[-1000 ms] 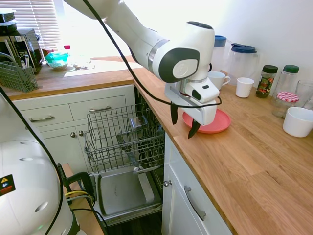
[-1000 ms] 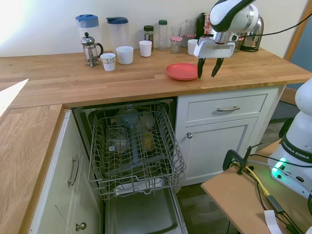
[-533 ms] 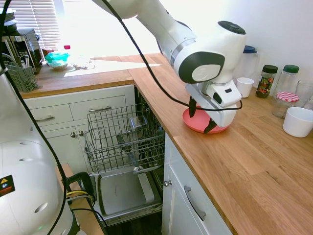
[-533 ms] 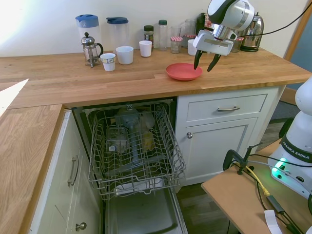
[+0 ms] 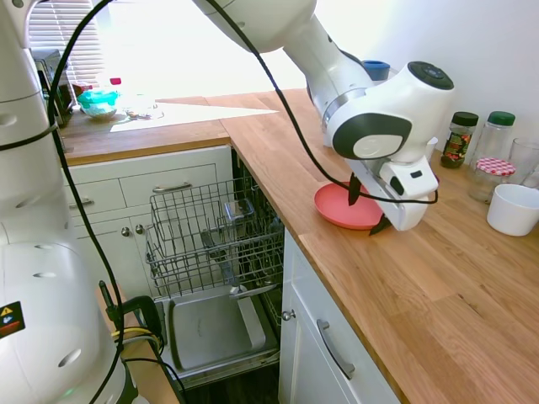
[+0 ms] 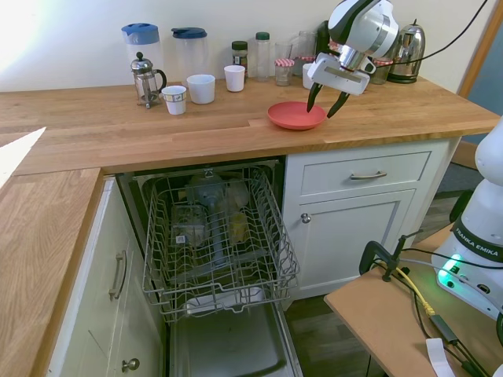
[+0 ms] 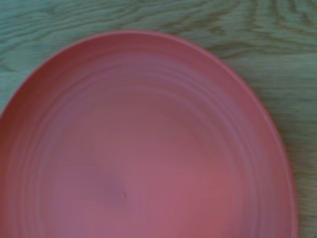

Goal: Put the plate in the dishwasher

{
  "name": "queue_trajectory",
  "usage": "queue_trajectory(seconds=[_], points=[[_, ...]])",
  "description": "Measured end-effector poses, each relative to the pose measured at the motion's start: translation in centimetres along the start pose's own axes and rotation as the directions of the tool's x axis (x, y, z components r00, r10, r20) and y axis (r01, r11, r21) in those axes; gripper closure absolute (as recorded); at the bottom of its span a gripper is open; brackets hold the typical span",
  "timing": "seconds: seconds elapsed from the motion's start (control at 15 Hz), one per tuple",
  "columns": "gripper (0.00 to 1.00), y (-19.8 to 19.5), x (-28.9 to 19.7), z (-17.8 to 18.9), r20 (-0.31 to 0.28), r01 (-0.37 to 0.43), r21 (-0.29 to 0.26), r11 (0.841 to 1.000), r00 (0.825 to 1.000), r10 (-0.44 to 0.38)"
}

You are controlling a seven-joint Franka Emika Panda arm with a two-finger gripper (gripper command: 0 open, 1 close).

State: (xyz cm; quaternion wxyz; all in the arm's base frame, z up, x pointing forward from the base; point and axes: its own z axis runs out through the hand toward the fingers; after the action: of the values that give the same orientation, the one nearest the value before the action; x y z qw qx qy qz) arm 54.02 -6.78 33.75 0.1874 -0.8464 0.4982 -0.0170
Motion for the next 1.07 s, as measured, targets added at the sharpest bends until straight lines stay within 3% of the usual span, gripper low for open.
queue_trajectory(seconds=[1.07], points=[[1.0,-0.5,1.3,1.7,0.022,-0.018,0.04,0.999,1.0,0.017]])
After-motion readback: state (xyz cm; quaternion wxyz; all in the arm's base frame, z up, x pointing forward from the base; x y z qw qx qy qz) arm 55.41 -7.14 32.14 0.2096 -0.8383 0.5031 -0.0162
